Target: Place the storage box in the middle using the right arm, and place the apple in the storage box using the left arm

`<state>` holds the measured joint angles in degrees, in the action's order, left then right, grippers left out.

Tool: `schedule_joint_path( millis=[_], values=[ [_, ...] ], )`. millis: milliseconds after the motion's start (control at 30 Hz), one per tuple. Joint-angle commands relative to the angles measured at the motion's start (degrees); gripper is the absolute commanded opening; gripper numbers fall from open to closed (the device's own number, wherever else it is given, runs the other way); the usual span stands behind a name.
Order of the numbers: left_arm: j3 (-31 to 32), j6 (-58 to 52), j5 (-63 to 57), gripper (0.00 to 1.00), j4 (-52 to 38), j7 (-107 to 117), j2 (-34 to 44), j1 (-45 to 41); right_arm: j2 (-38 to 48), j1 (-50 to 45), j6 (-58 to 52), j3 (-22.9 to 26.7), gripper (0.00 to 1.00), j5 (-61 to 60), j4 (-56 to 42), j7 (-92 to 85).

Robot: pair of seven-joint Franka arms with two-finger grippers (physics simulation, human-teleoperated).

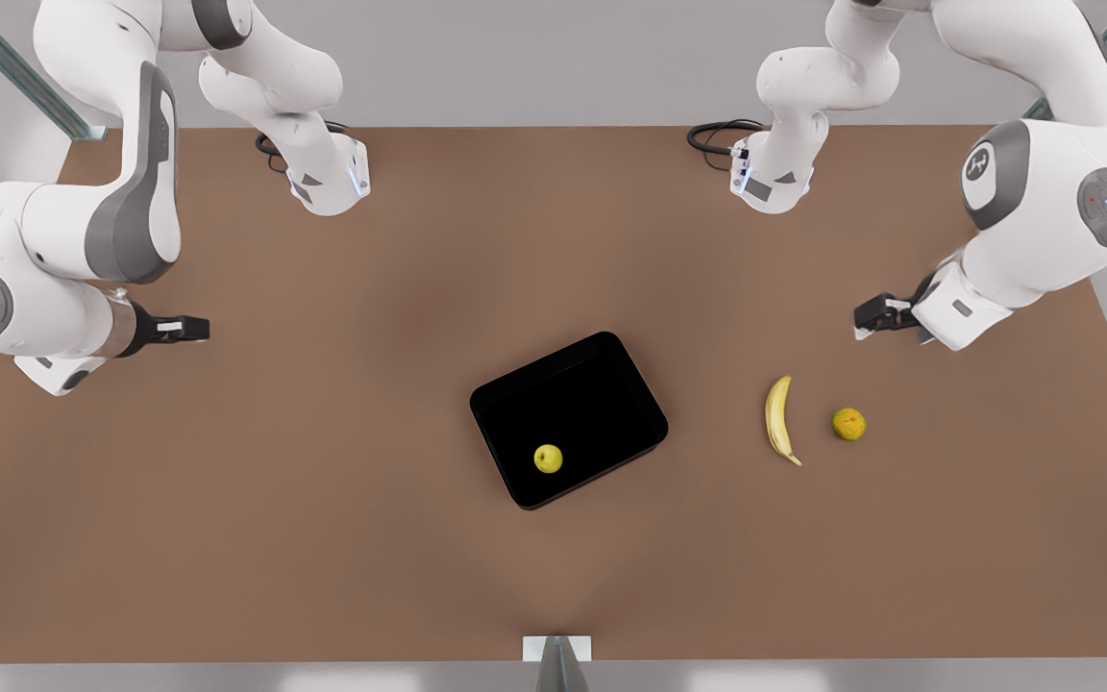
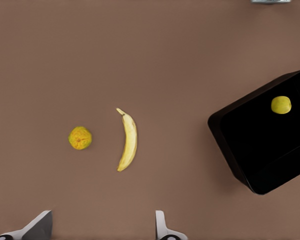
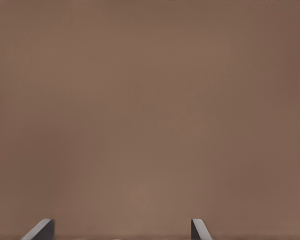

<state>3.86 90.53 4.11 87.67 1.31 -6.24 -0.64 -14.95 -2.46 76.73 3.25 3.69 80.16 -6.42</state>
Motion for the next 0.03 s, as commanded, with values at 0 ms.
schedule_joint_path(
  millis=[0],
  values=[
    [0.01, -0.09, -0.69, 1.0, -0.04, 0.01, -0.08, -0.33, 0.09, 0.0, 0.0, 0.0, 1.0, 0.0, 0.0, 0.0]
  ],
)
